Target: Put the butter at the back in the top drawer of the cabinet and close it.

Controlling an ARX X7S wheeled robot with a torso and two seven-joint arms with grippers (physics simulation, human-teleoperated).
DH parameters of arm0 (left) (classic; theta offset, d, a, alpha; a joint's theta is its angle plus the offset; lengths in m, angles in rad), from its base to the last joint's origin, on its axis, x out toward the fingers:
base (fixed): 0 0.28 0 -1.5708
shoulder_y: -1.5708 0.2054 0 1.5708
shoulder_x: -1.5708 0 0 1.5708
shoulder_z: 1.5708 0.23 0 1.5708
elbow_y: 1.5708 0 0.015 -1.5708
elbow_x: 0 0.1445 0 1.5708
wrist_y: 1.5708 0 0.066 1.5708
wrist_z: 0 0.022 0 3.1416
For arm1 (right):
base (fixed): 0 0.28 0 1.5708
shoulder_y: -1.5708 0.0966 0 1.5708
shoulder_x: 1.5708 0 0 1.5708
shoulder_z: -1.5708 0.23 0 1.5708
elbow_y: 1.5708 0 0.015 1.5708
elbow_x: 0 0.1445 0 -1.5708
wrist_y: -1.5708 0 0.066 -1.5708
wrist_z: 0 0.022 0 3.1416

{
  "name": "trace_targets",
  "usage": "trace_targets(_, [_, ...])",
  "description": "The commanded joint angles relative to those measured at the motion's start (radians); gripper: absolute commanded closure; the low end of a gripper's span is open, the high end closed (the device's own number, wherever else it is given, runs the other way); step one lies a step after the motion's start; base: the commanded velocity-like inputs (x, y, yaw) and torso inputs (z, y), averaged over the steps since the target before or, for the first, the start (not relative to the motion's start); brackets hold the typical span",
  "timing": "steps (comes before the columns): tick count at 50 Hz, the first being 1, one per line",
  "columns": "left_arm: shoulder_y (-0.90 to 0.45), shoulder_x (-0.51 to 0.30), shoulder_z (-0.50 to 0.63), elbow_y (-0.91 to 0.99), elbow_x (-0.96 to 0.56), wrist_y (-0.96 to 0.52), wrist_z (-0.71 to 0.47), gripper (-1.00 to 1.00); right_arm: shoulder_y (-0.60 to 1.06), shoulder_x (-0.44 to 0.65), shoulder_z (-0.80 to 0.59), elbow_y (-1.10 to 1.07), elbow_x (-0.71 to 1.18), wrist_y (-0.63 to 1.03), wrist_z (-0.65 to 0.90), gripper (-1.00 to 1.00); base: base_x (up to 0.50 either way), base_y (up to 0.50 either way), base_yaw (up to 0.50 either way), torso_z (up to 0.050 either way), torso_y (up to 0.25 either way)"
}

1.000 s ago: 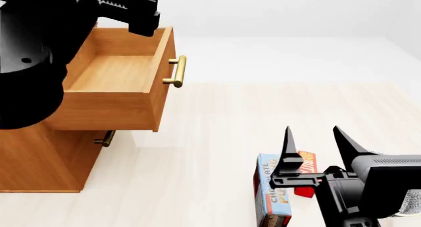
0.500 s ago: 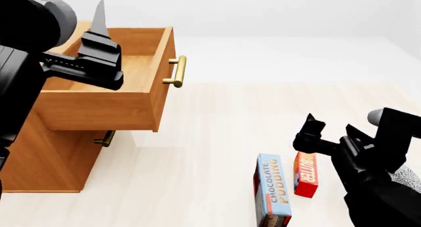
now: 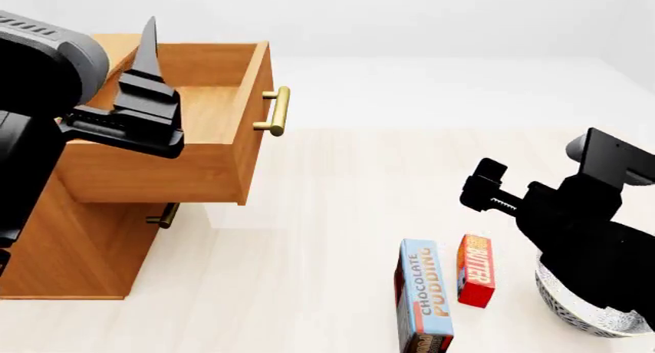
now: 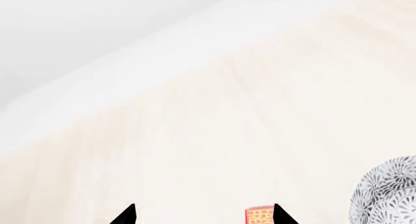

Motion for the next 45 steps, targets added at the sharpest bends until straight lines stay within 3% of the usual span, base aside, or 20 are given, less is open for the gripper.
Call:
trace_targets(1, [0.05, -0.014, -0.012, 0.001, 0.048, 0.015, 0.037, -1.0, 0.106, 0.0, -0.001, 0.116, 0.057, 0.03, 0.084, -1.0, 0.0, 0.0, 0.0, 0.0, 0.0])
trace_targets(11, [0.042, -0.015, -0.001, -0.009, 0.023, 0.012, 0.025, -1.0, 0.116, 0.015, 0.037, 0.196, 0.097, 0.023, 0.128, -1.0, 0.0, 0.0, 0.0, 0.0, 0.0])
trace_targets(28, [0.06, -0.021, 0.005, -0.016, 0.044, 0.014, 0.035, -1.0, 0.266, 0.041, -0.099, 0.429, 0.127, 0.153, 0.059, -1.0, 0.0, 0.0, 0.0, 0.0, 0.0])
trace_targets(45, [0.08, -0.032, 0.006, -0.015, 0.055, 0.02, 0.042, -1.0, 0.354, 0.055, -0.161, 0.542, 0.082, 0.155, 0.054, -1.0, 0.0, 0.0, 0.0, 0.0, 0.0])
